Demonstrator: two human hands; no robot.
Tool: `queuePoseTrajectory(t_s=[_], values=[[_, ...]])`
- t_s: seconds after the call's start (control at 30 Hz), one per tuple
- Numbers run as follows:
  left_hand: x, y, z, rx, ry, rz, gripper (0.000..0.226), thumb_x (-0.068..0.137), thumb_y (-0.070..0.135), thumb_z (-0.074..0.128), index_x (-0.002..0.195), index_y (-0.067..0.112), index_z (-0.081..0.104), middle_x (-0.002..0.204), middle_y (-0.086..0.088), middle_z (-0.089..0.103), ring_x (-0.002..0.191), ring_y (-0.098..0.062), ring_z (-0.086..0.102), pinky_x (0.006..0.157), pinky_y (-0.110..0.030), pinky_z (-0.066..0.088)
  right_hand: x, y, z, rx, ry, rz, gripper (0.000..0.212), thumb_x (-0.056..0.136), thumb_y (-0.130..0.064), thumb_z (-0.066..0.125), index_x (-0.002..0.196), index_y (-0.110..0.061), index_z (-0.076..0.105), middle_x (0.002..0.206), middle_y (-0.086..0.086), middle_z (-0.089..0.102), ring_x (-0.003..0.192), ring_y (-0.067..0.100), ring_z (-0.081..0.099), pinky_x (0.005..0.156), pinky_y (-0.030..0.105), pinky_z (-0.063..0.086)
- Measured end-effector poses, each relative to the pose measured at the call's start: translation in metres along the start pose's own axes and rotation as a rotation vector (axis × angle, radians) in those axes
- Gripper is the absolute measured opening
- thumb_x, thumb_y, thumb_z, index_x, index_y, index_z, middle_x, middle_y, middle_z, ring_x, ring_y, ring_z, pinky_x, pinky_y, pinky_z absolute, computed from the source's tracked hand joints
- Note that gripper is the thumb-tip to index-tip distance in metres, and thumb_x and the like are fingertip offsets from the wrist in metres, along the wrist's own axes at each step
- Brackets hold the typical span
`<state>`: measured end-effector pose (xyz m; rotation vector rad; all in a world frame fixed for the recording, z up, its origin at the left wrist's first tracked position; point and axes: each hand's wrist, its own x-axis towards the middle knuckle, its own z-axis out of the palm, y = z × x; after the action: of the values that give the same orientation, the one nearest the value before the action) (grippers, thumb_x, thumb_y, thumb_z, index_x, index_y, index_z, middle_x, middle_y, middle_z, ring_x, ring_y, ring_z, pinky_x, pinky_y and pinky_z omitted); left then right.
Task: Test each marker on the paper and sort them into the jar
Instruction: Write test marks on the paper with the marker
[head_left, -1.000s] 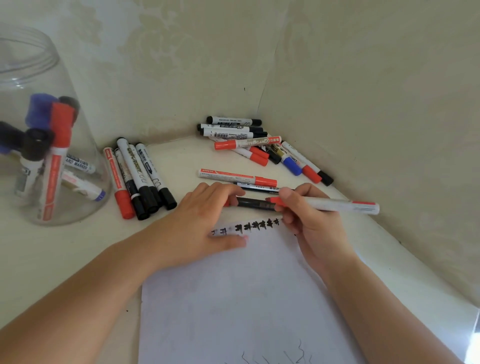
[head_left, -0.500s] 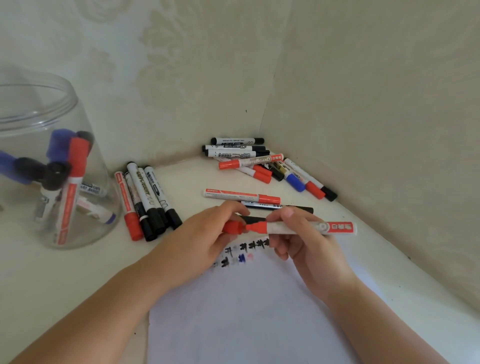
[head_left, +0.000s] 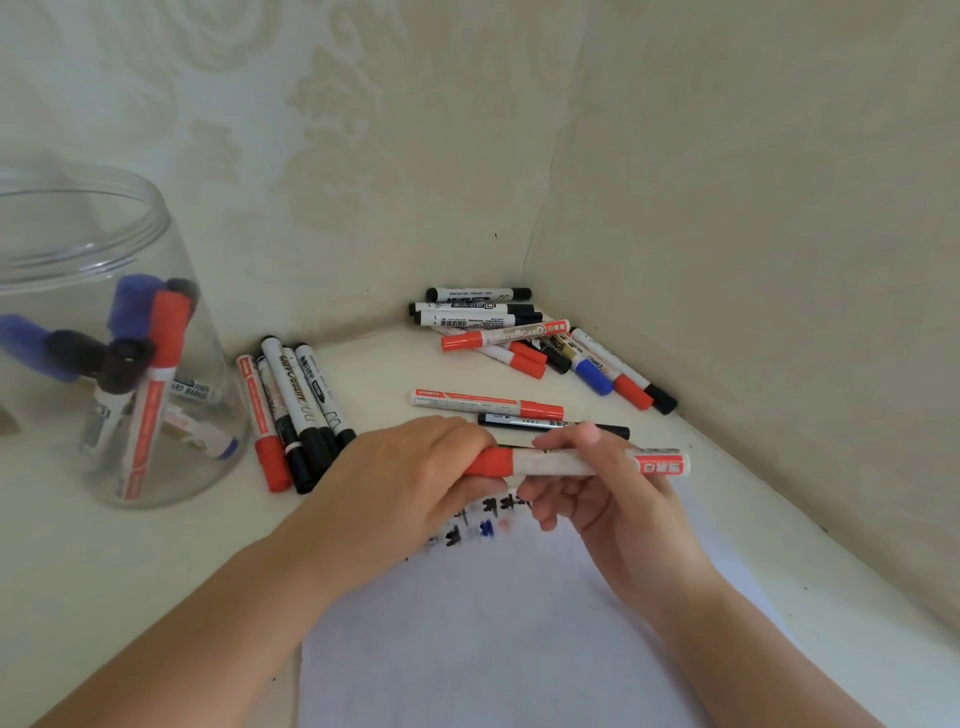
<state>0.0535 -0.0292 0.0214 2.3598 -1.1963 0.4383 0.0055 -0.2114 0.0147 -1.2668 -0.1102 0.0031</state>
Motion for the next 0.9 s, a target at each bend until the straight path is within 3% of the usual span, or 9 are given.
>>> queuePoseTrajectory(t_s=[0.13, 0.27, 0.43, 0.53, 0.63, 0.73, 0.9], values=[[-0.002, 0.006, 0.003, 0.046, -0.047, 0.015, 0.036, 0.089, 0.043, 0.034, 0.074, 0.013, 0.048, 0.057, 0.007, 0.05, 0.046, -0.012, 0.044, 0.037, -0.025, 0.036, -0.001, 0.004, 0.004, -0.006, 0.041, -0.036, 0.035, 0.087, -0.022, 0.043, 0.072, -0.012, 0.073, 0.065, 0.007, 0.066, 0.055, 0.017, 0.06, 0.049, 0.024, 0.046], [-0.001, 0.011, 0.004, 0.002, -0.094, 0.02, 0.037, 0.089, 0.045, 0.032, 0.073, 0.015, 0.046, 0.057, 0.01, 0.053, 0.045, -0.009, 0.043, 0.04, -0.012, 0.019, -0.002, 0.003, 0.003, -0.021, 0.066, -0.03, 0.035, 0.084, -0.021, 0.043, 0.066, -0.014, 0.071, 0.062, 0.006, 0.063, 0.052, 0.016, 0.057, 0.048, 0.024, 0.045], [-0.004, 0.006, 0.01, -0.083, -0.073, -0.026, 0.052, 0.087, 0.062, 0.016, 0.092, 0.019, 0.045, 0.074, 0.012, 0.052, 0.063, -0.007, 0.046, 0.051, -0.022, 0.028, -0.001, 0.001, 0.006, -0.061, 0.085, 0.005, 0.033, 0.087, -0.028, 0.049, 0.07, -0.012, 0.071, 0.063, 0.009, 0.063, 0.054, 0.017, 0.056, 0.049, 0.024, 0.044], [-0.003, 0.007, 0.005, -0.233, -0.03, -0.089, 0.043, 0.084, 0.06, 0.02, 0.109, 0.03, 0.038, 0.07, 0.02, 0.046, 0.067, 0.002, 0.047, 0.059, -0.014, 0.035, 0.002, -0.01, 0.005, -0.175, 0.083, 0.013, 0.044, 0.083, -0.047, 0.058, 0.089, -0.006, 0.069, 0.065, 0.012, 0.062, 0.054, 0.016, 0.052, 0.05, 0.023, 0.043], [-0.001, 0.011, -0.017, -0.381, 0.135, -0.159, 0.012, 0.089, 0.057, 0.032, 0.096, 0.048, 0.03, 0.061, 0.016, 0.051, 0.051, 0.0, 0.047, 0.049, -0.014, 0.034, 0.0, -0.023, 0.001, -0.384, 0.073, 0.043, 0.048, 0.071, -0.052, 0.07, 0.097, -0.012, 0.064, 0.06, 0.005, 0.064, 0.049, 0.01, 0.049, 0.048, 0.018, 0.04], [0.003, 0.009, -0.055, -0.426, 0.484, -0.186, 0.009, 0.085, 0.044, 0.047, 0.09, 0.041, 0.04, 0.066, 0.014, 0.052, 0.049, -0.004, 0.044, 0.046, -0.011, 0.033, -0.001, -0.03, -0.001, -0.531, 0.12, 0.079, 0.046, 0.062, -0.055, 0.063, 0.094, -0.022, 0.067, 0.059, 0.004, 0.066, 0.047, 0.009, 0.048, 0.047, 0.017, 0.039], [-0.01, 0.0, -0.126, -0.18, 1.01, -0.139, 0.007, 0.09, 0.029, 0.052, 0.095, 0.034, 0.049, 0.073, 0.013, 0.051, 0.058, -0.003, 0.045, 0.055, -0.016, 0.04, 0.012, -0.025, 0.007, -0.77, 0.125, 0.126, 0.011, 0.086, -0.035, 0.061, 0.085, -0.026, 0.068, 0.058, -0.003, 0.068, 0.044, -0.002, 0.05, 0.048, 0.01, 0.038]])
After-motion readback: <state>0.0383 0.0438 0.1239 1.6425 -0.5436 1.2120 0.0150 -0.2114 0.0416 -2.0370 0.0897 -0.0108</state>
